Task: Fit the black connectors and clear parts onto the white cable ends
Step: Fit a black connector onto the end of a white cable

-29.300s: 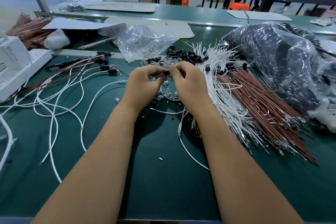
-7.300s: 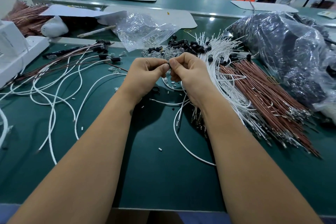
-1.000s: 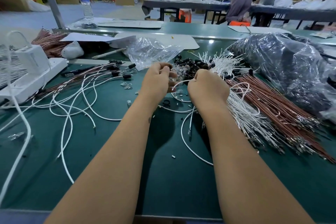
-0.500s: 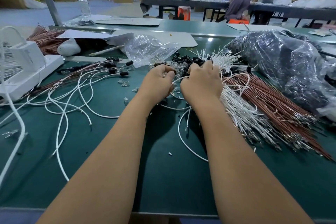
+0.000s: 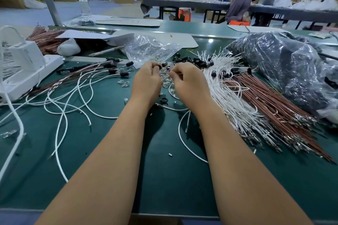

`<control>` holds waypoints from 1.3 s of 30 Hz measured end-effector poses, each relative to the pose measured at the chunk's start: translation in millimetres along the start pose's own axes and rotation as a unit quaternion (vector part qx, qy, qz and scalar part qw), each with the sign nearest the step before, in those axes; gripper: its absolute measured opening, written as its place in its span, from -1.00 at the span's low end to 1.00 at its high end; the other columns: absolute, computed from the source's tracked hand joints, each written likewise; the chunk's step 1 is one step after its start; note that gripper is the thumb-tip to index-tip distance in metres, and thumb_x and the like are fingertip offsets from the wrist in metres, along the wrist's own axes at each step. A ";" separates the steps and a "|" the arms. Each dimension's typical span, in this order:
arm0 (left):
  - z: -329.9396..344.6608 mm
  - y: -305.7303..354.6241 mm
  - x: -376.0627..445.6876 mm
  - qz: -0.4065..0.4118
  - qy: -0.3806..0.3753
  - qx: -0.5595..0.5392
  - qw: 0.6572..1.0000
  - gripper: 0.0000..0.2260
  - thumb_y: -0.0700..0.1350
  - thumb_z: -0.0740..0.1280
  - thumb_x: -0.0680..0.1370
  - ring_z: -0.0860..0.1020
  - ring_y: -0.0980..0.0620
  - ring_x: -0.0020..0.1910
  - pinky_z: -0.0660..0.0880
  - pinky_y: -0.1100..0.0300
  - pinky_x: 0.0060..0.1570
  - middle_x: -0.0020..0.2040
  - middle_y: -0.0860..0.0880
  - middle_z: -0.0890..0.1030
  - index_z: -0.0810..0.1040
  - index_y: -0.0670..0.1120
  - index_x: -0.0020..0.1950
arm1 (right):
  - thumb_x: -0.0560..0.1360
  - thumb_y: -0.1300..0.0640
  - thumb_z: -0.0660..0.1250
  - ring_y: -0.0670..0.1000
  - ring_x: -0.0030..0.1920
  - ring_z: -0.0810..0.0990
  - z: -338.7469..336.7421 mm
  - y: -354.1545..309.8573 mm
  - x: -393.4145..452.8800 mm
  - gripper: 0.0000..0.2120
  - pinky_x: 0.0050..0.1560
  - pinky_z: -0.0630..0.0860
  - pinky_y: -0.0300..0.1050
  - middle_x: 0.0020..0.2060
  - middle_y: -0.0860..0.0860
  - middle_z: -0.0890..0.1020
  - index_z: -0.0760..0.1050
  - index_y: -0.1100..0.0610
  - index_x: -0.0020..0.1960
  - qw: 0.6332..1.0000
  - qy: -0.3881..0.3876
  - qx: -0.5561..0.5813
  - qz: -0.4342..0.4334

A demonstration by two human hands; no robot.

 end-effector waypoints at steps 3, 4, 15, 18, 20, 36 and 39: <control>-1.1 0.5 -0.7 -0.013 -0.002 -0.106 0.994 -0.84 -0.22 0.14 0.64 0.51 0.11 -0.34 0.47 0.23 -0.33 -0.17 -0.02 0.55 0.47 -0.01 0.02 | 0.58 0.15 0.28 -0.03 -0.22 0.52 -8.6 6.9 0.6 -0.87 -0.22 0.42 -0.14 -0.23 -0.03 0.58 0.57 0.15 -0.07 0.996 0.062 0.028 0.051; -0.9 1.1 -0.4 -0.006 -0.001 -0.120 0.993 -0.83 -0.23 0.17 0.63 0.52 0.10 -0.29 0.49 0.20 -0.29 -0.13 -0.01 0.55 0.49 0.00 0.01 | 0.58 0.15 0.28 -0.06 -0.24 0.52 -11.4 8.8 0.7 -0.88 -0.23 0.42 -0.18 -0.25 -0.05 0.58 0.57 0.14 -0.07 0.994 0.080 0.044 0.064; 12.1 5.5 -2.1 -0.141 -0.045 -0.394 0.907 -0.89 -0.26 0.25 0.61 0.59 0.12 -0.26 0.54 0.26 -0.18 -0.16 0.01 0.65 0.51 -0.07 0.05 | 0.56 0.16 0.31 -0.19 -0.30 0.50 -12.8 10.2 3.7 -0.91 -0.27 0.38 -0.38 -0.32 -0.16 0.55 0.59 0.11 -0.07 0.980 0.105 0.143 0.091; 11.4 3.3 -0.2 -0.164 -0.033 -0.427 0.889 -0.90 -0.22 0.30 0.58 0.58 0.15 -0.27 0.49 0.27 -0.20 -0.23 0.05 0.64 0.56 -0.05 -0.08 | 0.56 0.16 0.32 -0.20 -0.33 0.49 -11.0 10.0 4.0 -0.91 -0.31 0.38 -0.42 -0.33 -0.16 0.55 0.58 0.10 -0.08 0.980 0.105 0.145 0.088; 7.5 0.3 1.3 -0.164 -0.020 -0.432 0.887 -0.90 -0.21 0.33 0.56 0.54 0.16 -0.30 0.48 0.29 -0.22 -0.28 0.07 0.63 0.59 -0.05 -0.10 | 0.56 0.16 0.32 -0.19 -0.35 0.48 -10.6 8.8 3.9 -0.91 -0.32 0.39 -0.41 -0.35 -0.16 0.54 0.57 0.08 -0.09 0.980 0.104 0.147 0.085; 6.1 3.4 -0.3 -0.191 -0.075 -0.511 0.835 -0.84 -0.39 0.27 0.54 0.63 0.09 -0.26 0.59 0.31 -0.11 -0.23 -0.07 0.66 0.59 -0.21 -0.02 | 0.56 0.15 0.31 -0.04 -0.26 0.54 -7.9 11.2 1.2 -0.90 -0.18 0.51 -0.06 -0.30 -0.09 0.57 0.57 0.14 -0.09 0.985 0.098 0.107 0.092; 7.0 3.7 -1.3 -0.183 -0.083 -0.500 0.842 -0.83 -0.41 0.27 0.53 0.62 0.08 -0.26 0.59 0.28 -0.06 -0.22 -0.08 0.65 0.59 -0.21 -0.01 | 0.55 0.18 0.32 -0.02 -0.21 0.57 -9.4 10.0 1.1 -0.91 -0.12 0.53 -0.03 -0.26 -0.07 0.59 0.57 0.15 -0.09 0.983 0.112 0.113 0.087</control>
Point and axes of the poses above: each hand's wrist, its own x-axis towards the middle knuckle, its own z-axis out of the palm, y = z × x, the point moved 3 cm from there along x, towards the middle knuckle
